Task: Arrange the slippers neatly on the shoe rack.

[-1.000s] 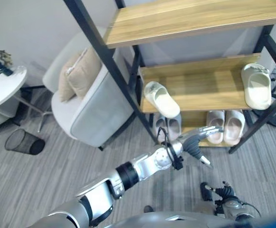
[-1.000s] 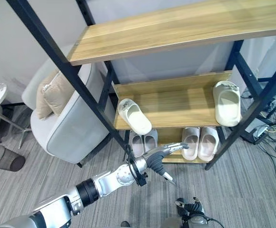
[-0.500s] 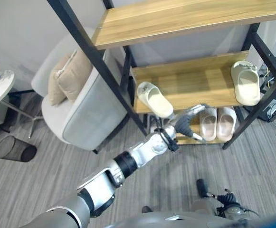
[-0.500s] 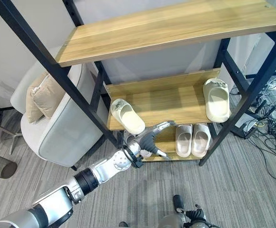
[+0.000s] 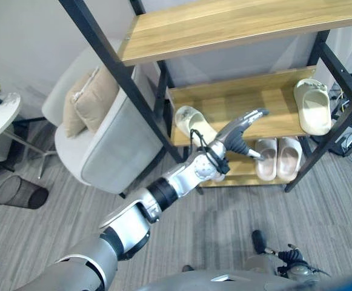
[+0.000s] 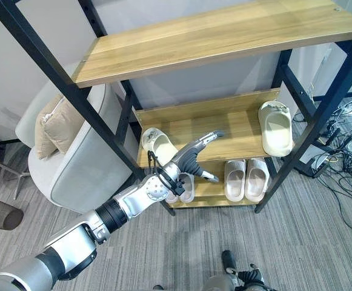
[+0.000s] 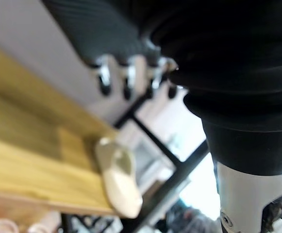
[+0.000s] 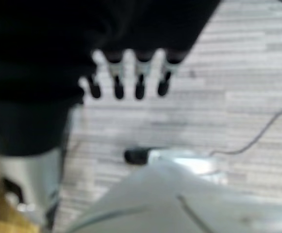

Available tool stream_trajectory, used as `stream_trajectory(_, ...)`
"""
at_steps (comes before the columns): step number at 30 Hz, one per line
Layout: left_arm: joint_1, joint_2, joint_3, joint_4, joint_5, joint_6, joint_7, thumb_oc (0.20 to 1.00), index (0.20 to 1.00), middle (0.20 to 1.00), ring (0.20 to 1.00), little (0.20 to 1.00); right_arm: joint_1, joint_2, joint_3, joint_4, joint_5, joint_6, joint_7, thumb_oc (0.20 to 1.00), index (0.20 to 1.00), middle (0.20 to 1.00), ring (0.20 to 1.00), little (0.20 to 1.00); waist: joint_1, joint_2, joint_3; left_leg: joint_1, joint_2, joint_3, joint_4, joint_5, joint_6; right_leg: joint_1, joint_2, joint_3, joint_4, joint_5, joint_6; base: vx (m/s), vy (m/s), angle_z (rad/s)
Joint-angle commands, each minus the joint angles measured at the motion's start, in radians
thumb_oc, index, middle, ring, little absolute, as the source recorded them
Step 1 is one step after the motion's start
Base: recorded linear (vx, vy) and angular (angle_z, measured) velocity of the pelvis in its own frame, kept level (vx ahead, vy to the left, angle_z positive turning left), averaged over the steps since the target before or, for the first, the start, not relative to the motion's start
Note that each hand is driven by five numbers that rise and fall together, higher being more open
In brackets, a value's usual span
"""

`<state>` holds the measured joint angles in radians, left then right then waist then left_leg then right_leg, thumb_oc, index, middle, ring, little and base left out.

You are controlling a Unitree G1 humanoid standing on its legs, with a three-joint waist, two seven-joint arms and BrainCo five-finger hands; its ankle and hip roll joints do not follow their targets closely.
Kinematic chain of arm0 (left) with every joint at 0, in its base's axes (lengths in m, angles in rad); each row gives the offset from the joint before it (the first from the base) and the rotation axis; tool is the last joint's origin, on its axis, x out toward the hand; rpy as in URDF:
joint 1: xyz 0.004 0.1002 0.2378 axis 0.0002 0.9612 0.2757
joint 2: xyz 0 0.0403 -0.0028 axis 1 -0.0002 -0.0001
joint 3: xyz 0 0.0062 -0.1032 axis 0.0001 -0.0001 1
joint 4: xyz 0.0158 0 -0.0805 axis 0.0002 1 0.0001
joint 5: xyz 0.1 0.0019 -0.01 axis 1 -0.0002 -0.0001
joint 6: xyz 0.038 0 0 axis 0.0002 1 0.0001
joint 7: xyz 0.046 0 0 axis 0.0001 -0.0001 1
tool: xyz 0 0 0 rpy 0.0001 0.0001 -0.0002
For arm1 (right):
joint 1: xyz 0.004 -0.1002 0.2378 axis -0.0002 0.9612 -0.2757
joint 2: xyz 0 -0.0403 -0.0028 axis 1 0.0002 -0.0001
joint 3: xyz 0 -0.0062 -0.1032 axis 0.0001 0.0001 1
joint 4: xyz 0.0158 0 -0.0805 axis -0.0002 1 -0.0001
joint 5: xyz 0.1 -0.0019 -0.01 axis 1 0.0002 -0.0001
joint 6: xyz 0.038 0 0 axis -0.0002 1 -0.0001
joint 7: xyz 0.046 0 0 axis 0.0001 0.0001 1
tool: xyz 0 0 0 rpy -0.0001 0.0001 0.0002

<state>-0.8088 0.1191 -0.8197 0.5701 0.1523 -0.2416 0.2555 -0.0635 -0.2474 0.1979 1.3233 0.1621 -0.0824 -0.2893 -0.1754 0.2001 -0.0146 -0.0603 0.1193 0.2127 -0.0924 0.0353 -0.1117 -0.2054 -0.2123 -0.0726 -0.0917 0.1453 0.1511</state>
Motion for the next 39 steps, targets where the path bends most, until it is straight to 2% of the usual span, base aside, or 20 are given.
stream_trajectory(1,-0.16,-0.037,0.096,0.183,0.01,0.009,0.076,1.0,1.0,1.0,1.0,1.0,-0.031,0.032,0.025,0.036,0.001,-0.001,-0.004,1.0,1.0,1.0,1.0,1.0,-0.016,0.002,0.018,-0.051,0.038,-0.074,0.005,0.021,-0.081,0.043,-0.018,-0.057,0.01,-0.104,0.058,-0.05,0.019,-0.05)
stream_trajectory(5,-0.271,-0.013,0.099,0.308,0.031,0.036,0.109,1.0,1.0,1.0,1.0,1.0,-0.055,0.029,0.034,0.042,0.003,-0.008,-0.009,1.0,1.0,1.0,1.0,1.0,-0.02,0.016,0.022,-0.09,0.04,-0.064,0.005,0.031,-0.084,-0.015,-0.015,-0.038,0.019,-0.093,0.06,-0.05,0.014,-0.14)
stream_trajectory(11,-0.408,0.054,0.104,0.447,0.054,0.069,0.14,1.0,1.0,1.0,1.0,1.0,-0.092,0.036,0.054,0.041,0.011,-0.018,-0.014,1.0,1.0,1.0,1.0,1.0,-0.017,0.019,0.045,-0.143,0.052,-0.055,0.005,0.05,-0.087,-0.099,-0.012,-0.015,0.055,-0.091,0.057,-0.05,-0.008,-0.1)
stream_trajectory(16,-0.475,0.102,0.124,0.494,0.042,0.083,0.168,1.0,1.0,1.0,1.0,1.0,-0.103,0.044,0.069,0.038,0.026,-0.028,-0.01,1.0,1.0,1.0,1.0,1.0,-0.012,0.013,0.061,-0.171,0.067,-0.053,0.005,0.065,-0.092,-0.138,-0.007,-0.014,0.074,-0.091,0.055,-0.03,-0.023,-0.07)
stream_trajectory(17,-0.51,0.142,0.1,0.511,0.081,0.092,0.17,1.0,1.0,1.0,1.0,1.0,-0.108,0.039,0.075,0.037,0.023,-0.032,-0.008,1.0,1.0,1.0,1.0,1.0,-0.009,0.01,0.064,-0.184,0.07,-0.056,0.005,0.069,-0.094,-0.152,-0.006,-0.012,0.077,-0.088,0.056,0.0,0.0,0.0)
stream_trajectory(19,-0.51,0.142,0.1,0.511,0.081,0.092,0.17,1.0,1.0,1.0,1.0,1.0,-0.109,0.039,0.075,0.038,0.023,-0.032,-0.008,1.0,1.0,1.0,1.0,1.0,-0.009,0.01,0.064,-0.185,0.07,-0.056,0.005,0.069,-0.094,-0.153,-0.006,-0.011,0.078,-0.088,0.056,-0.01,-0.008,-0.02)
stream_trajectory(20,-0.532,0.176,0.106,0.537,0.101,0.107,0.176,1.0,1.0,1.0,1.0,1.0,-0.116,0.036,0.083,0.035,0.019,-0.038,-0.007,1.0,1.0,1.0,1.0,1.0,-0.004,0.004,0.066,-0.198,0.075,-0.058,0.005,0.071,-0.094,-0.169,-0.002,-0.014,0.083,-0.086,0.055,-0.03,-0.024,-0.04)
stream_trajectory(22,-0.549,0.192,0.127,0.563,0.091,0.125,0.187,1.0,1.0,1.0,1.0,1.0,-0.128,0.039,0.093,0.033,0.016,-0.038,-0.007,1.0,1.0,1.0,1.0,1.0,0.0,-0.002,0.071,-0.212,0.078,-0.061,0.005,0.075,-0.095,-0.182,0.0,-0.015,0.086,-0.084,0.056,-0.04,-0.024,-0.03)
stream_trajectory(34,-0.604,0.263,0.082,0.508,0.193,0.148,0.173,1.0,1.0,1.0,1.0,1.0,-0.141,0.027,0.095,0.026,0.027,-0.043,0.015,1.0,1.0,1.0,1.0,1.0,0.019,-0.019,0.094,-0.26,0.085,-0.078,0.005,0.085,-0.097,-0.228,-0.002,-0.024,0.097,-0.078,0.054,0.0,0.001,0.0)
stream_trajectory(36,-0.586,0.251,0.12,0.503,0.157,0.158,0.168,1.0,1.0,1.0,1.0,1.0,-0.146,0.03,0.097,0.018,0.03,-0.041,0.017,1.0,1.0,1.0,1.0,1.0,0.025,-0.021,0.097,-0.264,0.084,-0.082,0.005,0.084,-0.095,-0.233,-0.001,-0.025,0.1,-0.081,0.053,0.0,0.004,0.1)
stream_trajectory(39,-0.61,0.252,0.089,0.506,0.227,0.18,0.175,1.0,1.0,1.0,1.0,1.0,-0.15,0.024,0.1,0.016,0.024,-0.041,0.017,1.0,1.0,1.0,1.0,1.0,0.026,-0.023,0.101,-0.265,0.085,-0.084,0.005,0.084,-0.096,-0.234,-0.001,-0.025,0.103,-0.08,0.055,0.01,0.001,0.04)
